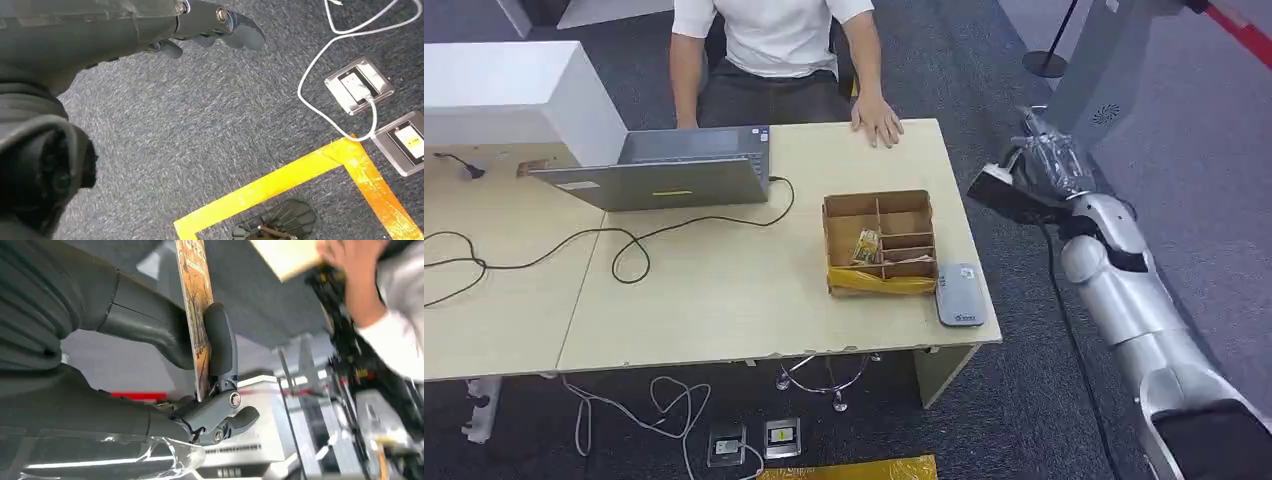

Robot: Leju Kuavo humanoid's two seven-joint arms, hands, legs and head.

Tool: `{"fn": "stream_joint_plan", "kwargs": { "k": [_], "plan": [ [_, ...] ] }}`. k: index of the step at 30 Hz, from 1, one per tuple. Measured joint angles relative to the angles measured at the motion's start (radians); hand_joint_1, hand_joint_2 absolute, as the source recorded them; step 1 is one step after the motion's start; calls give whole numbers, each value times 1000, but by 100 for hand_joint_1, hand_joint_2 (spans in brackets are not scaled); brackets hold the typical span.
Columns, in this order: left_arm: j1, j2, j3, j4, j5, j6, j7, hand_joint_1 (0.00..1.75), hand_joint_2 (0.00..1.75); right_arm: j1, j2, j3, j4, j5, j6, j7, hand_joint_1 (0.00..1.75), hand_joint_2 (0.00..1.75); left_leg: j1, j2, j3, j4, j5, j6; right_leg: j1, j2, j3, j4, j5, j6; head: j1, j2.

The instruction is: Pass the card to the sensor for recognition and then transmit it.

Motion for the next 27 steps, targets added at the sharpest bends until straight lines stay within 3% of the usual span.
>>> {"fn": "stream_joint_plan", "kwargs": {
  "k": [6,13,19,27],
  "plan": [
    [-13,0,0,0,-31,-16,-2,0,0,-192,11,5,104,42,3,-66,175,175,0,-1,-1,0,0,0,0,-1,0,0,0,0,0,0],
    [-39,1,-16,0,-45,-31,-2,0,0,-329,87,17,269,37,17,-89,175,175,1,-1,-1,0,0,0,0,-1,0,1,0,0,0,0],
    [-45,1,-25,0,-50,-31,-2,0,0,-380,151,28,371,37,26,-82,175,175,1,-1,-1,0,0,0,0,-1,0,1,0,0,0,0],
    [-61,3,-34,0,-66,-42,2,0,0,-408,241,36,477,39,26,-5,175,175,1,-1,-1,0,0,0,0,-1,0,1,0,0,0,0]
  ]
}}
